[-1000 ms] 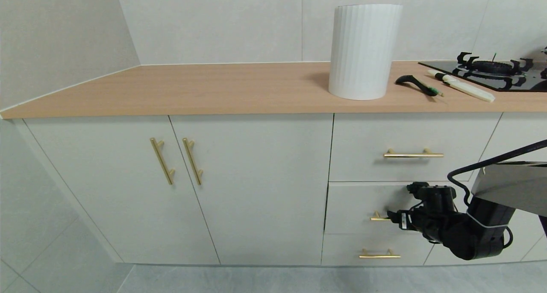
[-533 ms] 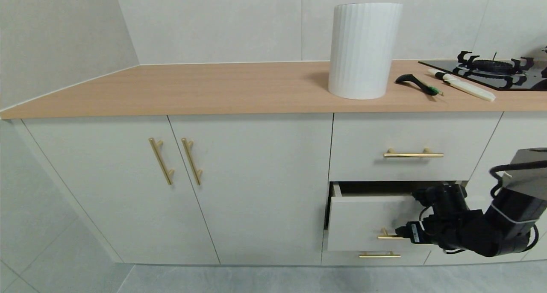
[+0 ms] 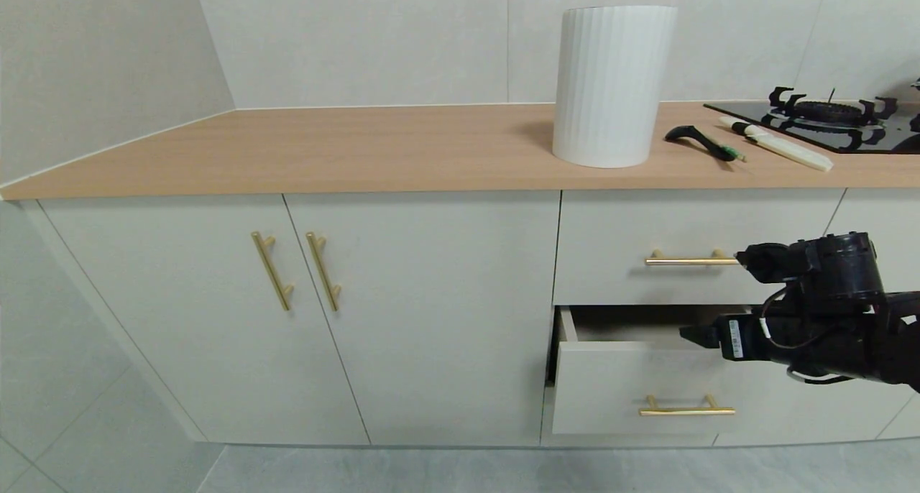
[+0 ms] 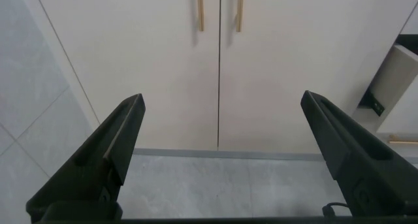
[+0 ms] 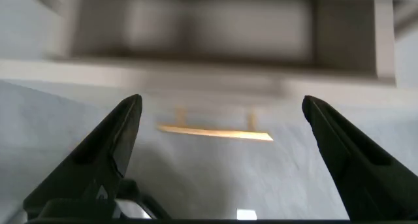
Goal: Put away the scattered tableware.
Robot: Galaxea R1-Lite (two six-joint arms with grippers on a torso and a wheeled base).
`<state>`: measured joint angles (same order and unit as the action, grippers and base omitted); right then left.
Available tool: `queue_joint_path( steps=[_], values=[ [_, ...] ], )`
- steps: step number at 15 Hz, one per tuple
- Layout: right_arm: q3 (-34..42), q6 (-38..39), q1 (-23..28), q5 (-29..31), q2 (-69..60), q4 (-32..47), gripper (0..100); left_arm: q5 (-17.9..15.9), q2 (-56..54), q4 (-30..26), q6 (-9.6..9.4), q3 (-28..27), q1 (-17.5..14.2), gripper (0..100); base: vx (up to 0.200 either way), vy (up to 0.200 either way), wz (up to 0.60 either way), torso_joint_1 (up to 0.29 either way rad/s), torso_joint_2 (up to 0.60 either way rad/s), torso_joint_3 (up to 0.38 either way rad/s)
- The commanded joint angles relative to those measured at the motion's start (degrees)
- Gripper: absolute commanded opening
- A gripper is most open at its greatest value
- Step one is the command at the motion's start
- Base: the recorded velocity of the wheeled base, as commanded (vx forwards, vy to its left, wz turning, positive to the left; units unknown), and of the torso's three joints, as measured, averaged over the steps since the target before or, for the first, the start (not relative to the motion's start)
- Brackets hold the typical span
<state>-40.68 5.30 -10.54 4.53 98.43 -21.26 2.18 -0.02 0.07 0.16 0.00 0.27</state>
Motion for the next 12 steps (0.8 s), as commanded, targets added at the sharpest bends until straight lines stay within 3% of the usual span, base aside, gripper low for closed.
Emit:
queue_joint_path(
  steps=[1, 8, 12],
  values=[
    [0.0, 0.3, -1.0, 0.3, 3.1, -4.4, 100, 0.0, 0.0, 0.0, 0.02, 0.0, 0.0, 100, 0.000, 0.000, 0.00, 0.000, 0.00, 0.000],
    [0.8, 0.6, -0.9, 2.8, 19.0, -21.5, 100, 0.0, 0.0, 0.0, 0.02, 0.0, 0.1, 100, 0.000, 0.000, 0.00, 0.000, 0.00, 0.000],
    [1.0, 0.5, -0.9, 3.0, 20.6, -23.3, 100, 0.0, 0.0, 0.0, 0.02, 0.0, 0.0, 100, 0.000, 0.000, 0.00, 0.000, 0.00, 0.000]
  ],
)
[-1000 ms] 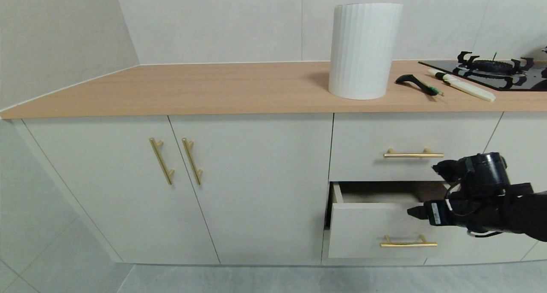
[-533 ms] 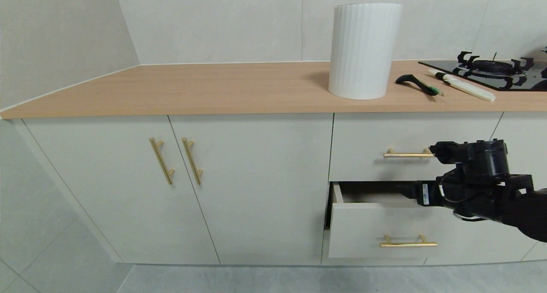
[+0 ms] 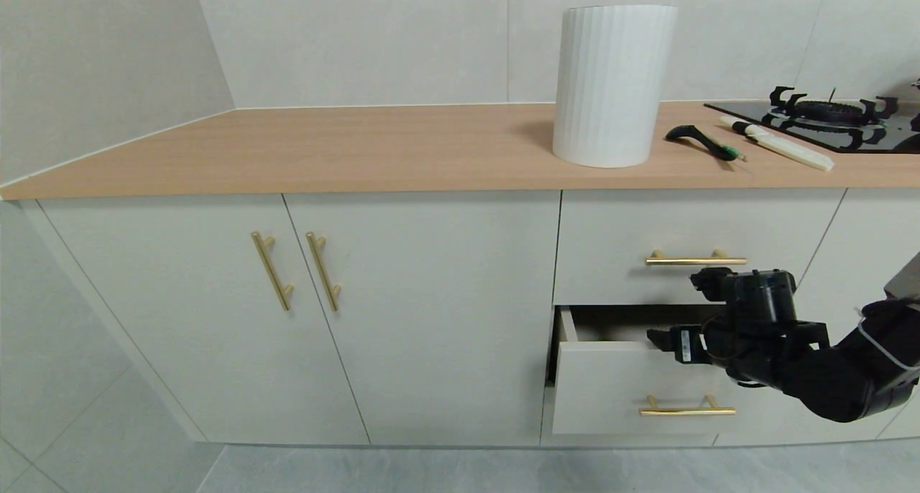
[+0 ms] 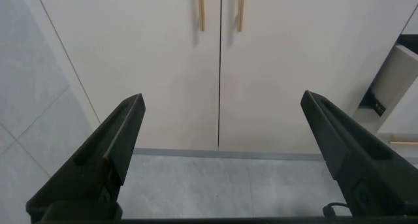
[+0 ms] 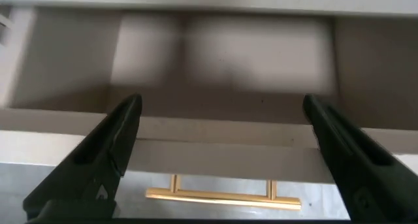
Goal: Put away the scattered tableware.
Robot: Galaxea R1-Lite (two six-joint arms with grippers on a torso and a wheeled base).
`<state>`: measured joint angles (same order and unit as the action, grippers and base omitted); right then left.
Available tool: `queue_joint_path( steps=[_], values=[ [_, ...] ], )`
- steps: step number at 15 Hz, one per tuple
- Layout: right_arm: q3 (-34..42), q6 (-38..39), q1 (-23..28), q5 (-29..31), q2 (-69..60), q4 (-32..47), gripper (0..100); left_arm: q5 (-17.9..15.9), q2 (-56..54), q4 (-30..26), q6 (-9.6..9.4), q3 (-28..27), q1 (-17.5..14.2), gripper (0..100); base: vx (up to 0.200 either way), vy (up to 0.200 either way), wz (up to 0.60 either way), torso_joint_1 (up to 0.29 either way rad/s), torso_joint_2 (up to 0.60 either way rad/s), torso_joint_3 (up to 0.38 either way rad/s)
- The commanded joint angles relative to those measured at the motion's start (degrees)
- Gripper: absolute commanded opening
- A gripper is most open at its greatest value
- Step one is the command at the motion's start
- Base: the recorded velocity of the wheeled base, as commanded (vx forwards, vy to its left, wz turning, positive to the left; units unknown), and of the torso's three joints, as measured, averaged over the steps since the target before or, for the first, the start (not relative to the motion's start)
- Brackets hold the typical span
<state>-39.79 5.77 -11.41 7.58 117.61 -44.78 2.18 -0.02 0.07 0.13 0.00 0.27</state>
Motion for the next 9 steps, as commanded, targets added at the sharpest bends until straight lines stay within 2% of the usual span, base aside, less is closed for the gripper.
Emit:
queue_joint_path(
  steps=[1, 4, 9],
  values=[
    [0.3, -0.1, 0.0, 0.0, 0.9, 0.4, 100, 0.0, 0.0, 0.0, 0.04, 0.0, 0.0, 100, 0.000, 0.000, 0.00, 0.000, 0.00, 0.000],
    [1.1, -0.2, 0.0, -0.1, -0.8, 1.3, 100, 0.0, 0.0, 0.0, 0.04, 0.0, 0.0, 100, 0.000, 0.000, 0.00, 0.000, 0.00, 0.000],
    [1.0, -1.6, 0.0, -0.7, -6.0, 12.4, 100, 0.0, 0.0, 0.0, 0.04, 0.0, 0.0, 100, 0.000, 0.000, 0.00, 0.000, 0.00, 0.000]
  ],
)
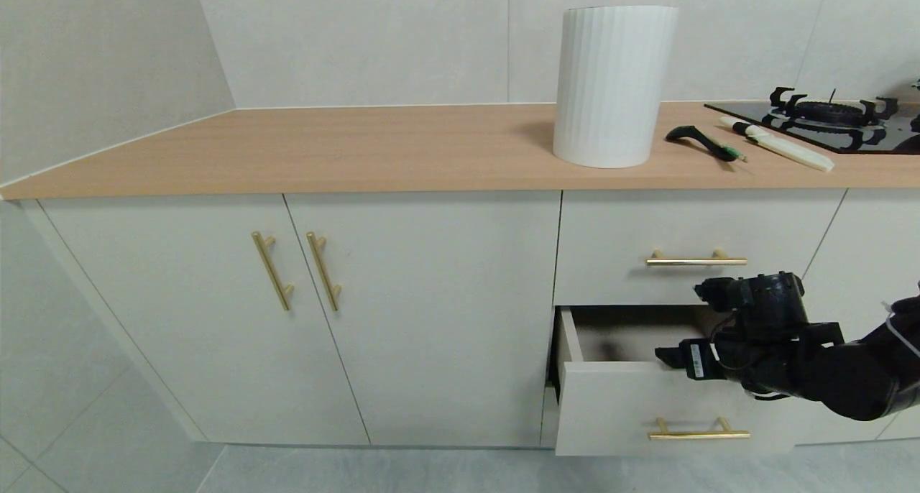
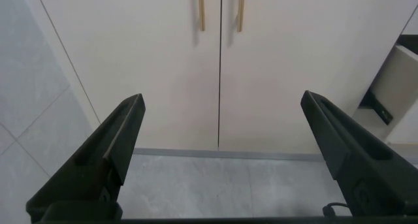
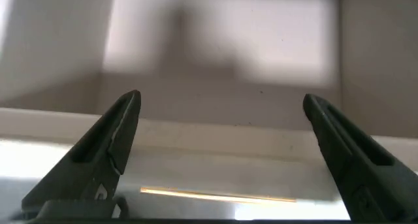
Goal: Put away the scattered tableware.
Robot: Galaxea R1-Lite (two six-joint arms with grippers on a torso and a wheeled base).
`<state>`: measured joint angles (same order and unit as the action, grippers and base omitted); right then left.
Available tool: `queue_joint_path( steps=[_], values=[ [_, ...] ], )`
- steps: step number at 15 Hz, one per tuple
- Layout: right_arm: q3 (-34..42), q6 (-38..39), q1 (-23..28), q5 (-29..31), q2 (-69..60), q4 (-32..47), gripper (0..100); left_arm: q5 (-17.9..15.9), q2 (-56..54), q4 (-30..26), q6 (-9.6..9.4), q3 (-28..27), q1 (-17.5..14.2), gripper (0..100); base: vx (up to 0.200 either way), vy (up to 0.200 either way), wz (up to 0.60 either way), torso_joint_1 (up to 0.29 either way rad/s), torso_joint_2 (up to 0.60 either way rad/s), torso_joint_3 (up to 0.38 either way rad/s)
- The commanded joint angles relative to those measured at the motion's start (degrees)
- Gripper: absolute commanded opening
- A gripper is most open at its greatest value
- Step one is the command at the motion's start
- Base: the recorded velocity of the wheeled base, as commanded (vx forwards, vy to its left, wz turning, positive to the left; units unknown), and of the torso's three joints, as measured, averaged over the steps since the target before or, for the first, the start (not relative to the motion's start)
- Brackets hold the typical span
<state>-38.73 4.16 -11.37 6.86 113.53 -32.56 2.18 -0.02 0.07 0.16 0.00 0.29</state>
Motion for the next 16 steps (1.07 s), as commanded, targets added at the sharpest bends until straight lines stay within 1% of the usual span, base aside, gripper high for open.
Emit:
queue_joint_path(
  steps=[1, 2, 10, 11, 16],
  values=[
    [0.2, -1.7, -0.1, -0.2, -2.9, 2.2, 100, 0.0, 0.0, 0.0, 0.02, 0.0, 0.0, 100, 0.000, 0.000, 0.00, 0.000, 0.00, 0.000],
    [0.3, -2.0, -0.1, -0.4, -3.1, 2.8, 100, 0.0, 0.0, 0.0, 0.02, 0.0, 0.0, 100, 0.000, 0.000, 0.00, 0.000, 0.00, 0.000],
    [0.1, -9.1, -0.1, -1.2, -10.0, 19.9, 100, 0.0, 0.0, 0.0, 0.02, 0.0, 0.0, 100, 0.000, 0.000, 0.00, 0.000, 0.00, 0.000],
    [0.1, -9.3, -0.1, -1.2, -10.3, 20.8, 100, 0.0, 0.0, 0.0, 0.02, 0.0, 0.0, 100, 0.000, 0.000, 0.00, 0.000, 0.00, 0.000],
    [0.0, -13.8, -1.1, -1.2, -14.3, 31.2, 100, 0.0, 0.0, 0.0, 0.02, 0.0, 0.0, 100, 0.000, 0.000, 0.00, 0.000, 0.00, 0.000]
  ],
)
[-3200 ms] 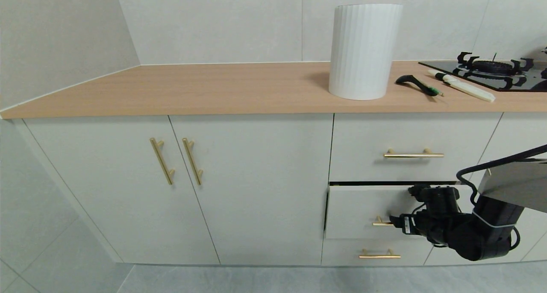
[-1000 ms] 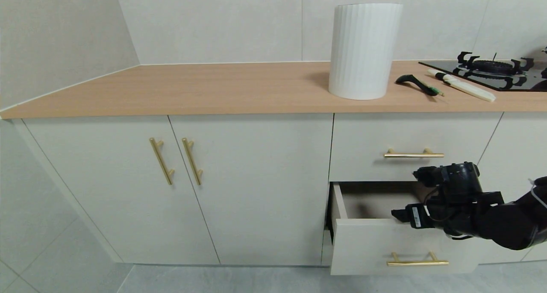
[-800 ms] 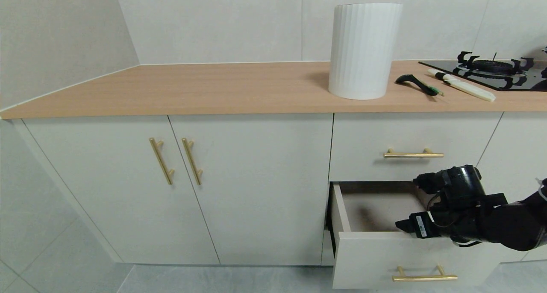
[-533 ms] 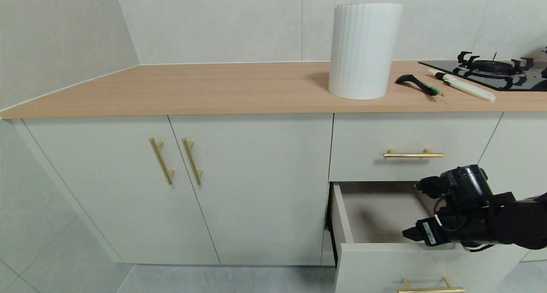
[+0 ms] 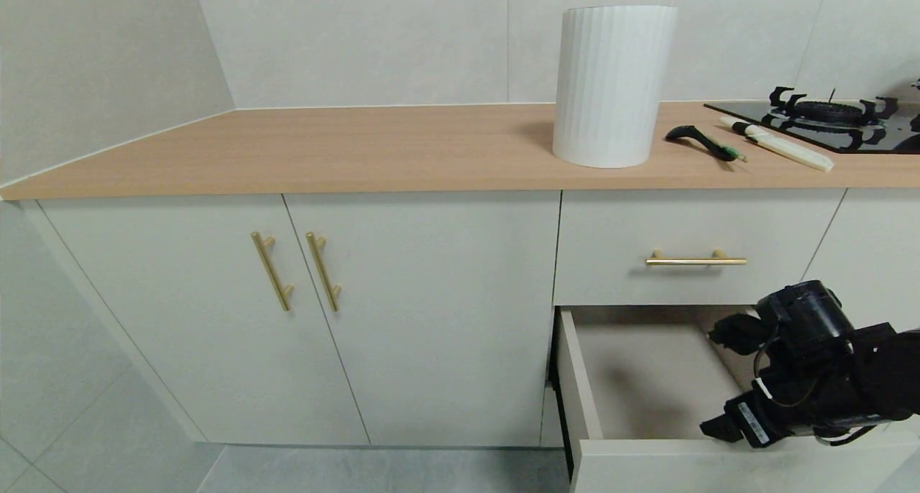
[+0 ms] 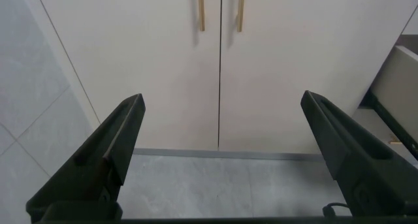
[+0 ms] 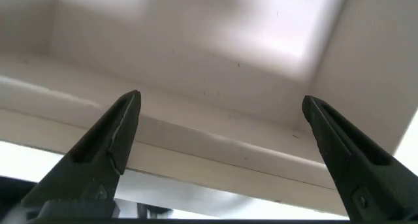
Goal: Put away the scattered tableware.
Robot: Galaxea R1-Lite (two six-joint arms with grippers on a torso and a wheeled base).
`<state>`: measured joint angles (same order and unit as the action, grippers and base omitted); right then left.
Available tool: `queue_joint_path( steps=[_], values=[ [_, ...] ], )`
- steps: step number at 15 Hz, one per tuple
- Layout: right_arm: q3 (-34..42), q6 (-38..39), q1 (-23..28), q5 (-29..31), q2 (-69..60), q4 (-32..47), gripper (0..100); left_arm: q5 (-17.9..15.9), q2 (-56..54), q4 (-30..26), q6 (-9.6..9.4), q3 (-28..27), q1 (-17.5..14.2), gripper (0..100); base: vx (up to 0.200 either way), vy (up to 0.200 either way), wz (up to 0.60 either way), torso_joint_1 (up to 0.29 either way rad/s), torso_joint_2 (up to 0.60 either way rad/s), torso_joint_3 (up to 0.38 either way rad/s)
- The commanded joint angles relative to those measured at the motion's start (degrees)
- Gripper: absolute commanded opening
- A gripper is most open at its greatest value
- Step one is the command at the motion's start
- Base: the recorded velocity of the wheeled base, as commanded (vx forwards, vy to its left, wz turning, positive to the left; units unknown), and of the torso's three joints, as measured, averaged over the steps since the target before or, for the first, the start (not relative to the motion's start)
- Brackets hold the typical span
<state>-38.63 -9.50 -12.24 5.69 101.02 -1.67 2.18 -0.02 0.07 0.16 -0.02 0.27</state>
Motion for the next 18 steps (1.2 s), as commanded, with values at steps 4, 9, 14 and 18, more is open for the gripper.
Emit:
queue_joint_path(
  steps=[4, 9, 14, 18],
  values=[
    [0.3, -1.6, -4.5, 0.0, -5.2, 7.6, 100, 0.0, 0.0, 0.0, 0.02, 0.0, 0.0, 100, 0.000, 0.000, 0.00, 0.000, 0.00, 0.000],
    [0.7, -2.8, -10.6, 0.1, -6.5, 18.0, 100, 0.0, 0.0, 0.0, 0.02, 0.0, 0.0, 100, 0.000, 0.000, 0.00, 0.000, 0.00, 0.000],
    [-2.1, -2.2, -9.1, 0.2, -6.5, 17.6, 100, 0.0, 0.0, 0.0, 0.02, 0.0, 0.1, 100, 0.000, 0.000, 0.00, 0.000, 0.00, 0.000],
    [-5.7, 8.9, -5.2, -1.7, -7.0, 7.8, 100, 0.0, 0.0, 0.0, 0.02, 0.0, 0.0, 100, 0.000, 0.000, 0.00, 0.000, 0.00, 0.000]
  ],
)
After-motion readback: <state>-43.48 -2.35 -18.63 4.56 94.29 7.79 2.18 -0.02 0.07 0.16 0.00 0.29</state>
